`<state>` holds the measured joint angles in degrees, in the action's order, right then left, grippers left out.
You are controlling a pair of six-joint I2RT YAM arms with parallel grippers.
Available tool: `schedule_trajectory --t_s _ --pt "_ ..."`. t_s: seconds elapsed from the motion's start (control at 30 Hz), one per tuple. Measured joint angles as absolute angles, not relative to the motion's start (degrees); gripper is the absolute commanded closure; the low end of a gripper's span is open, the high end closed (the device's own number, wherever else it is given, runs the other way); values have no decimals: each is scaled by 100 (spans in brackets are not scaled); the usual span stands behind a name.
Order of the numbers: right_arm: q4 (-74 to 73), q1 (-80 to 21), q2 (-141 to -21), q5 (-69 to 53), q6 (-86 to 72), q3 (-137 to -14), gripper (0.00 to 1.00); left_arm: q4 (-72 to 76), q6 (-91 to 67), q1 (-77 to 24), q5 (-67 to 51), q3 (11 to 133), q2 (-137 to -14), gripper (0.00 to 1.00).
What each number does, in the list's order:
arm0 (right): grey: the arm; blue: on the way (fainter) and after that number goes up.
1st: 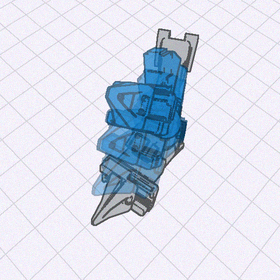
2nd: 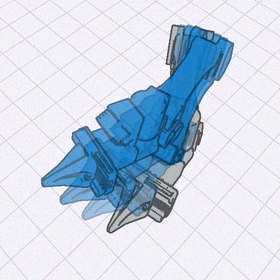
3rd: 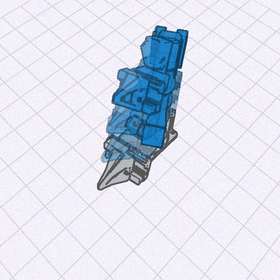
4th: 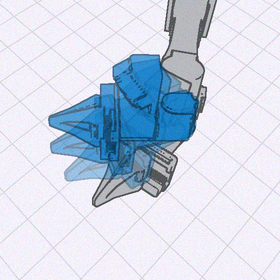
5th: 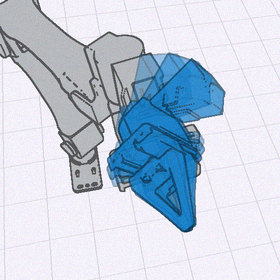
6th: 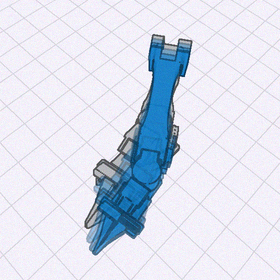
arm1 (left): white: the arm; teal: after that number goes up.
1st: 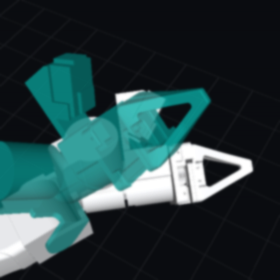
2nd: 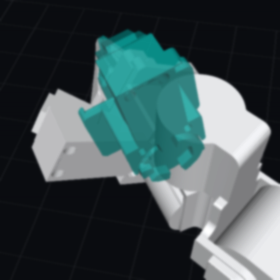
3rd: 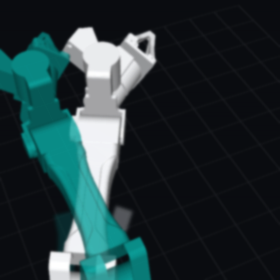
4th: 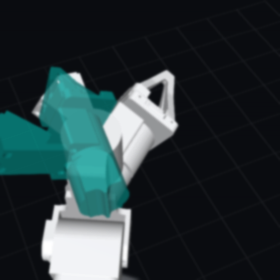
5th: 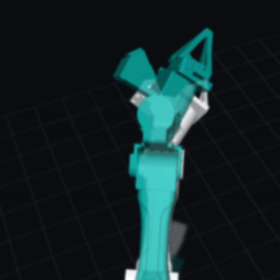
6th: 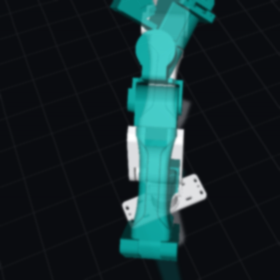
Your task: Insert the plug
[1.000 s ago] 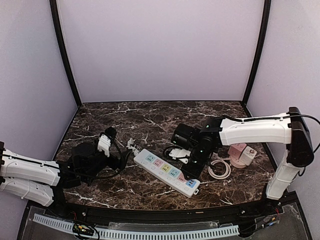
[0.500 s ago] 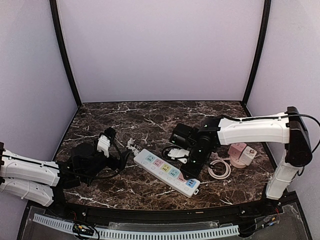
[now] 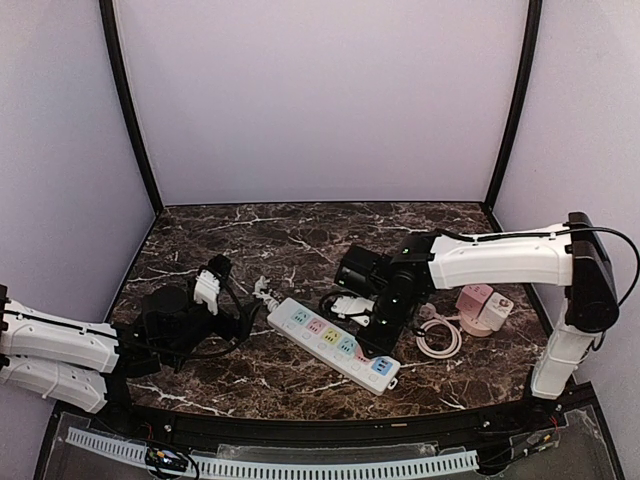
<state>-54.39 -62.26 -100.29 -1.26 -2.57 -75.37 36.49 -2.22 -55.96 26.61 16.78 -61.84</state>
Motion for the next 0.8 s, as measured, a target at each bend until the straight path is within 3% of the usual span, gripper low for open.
schedule_trajectory --t_s 0.8 --pt "-5489 -6305 -10075 -117 -263 -7548 100 3649 -226 -5596 2659 1675 -6178 1"
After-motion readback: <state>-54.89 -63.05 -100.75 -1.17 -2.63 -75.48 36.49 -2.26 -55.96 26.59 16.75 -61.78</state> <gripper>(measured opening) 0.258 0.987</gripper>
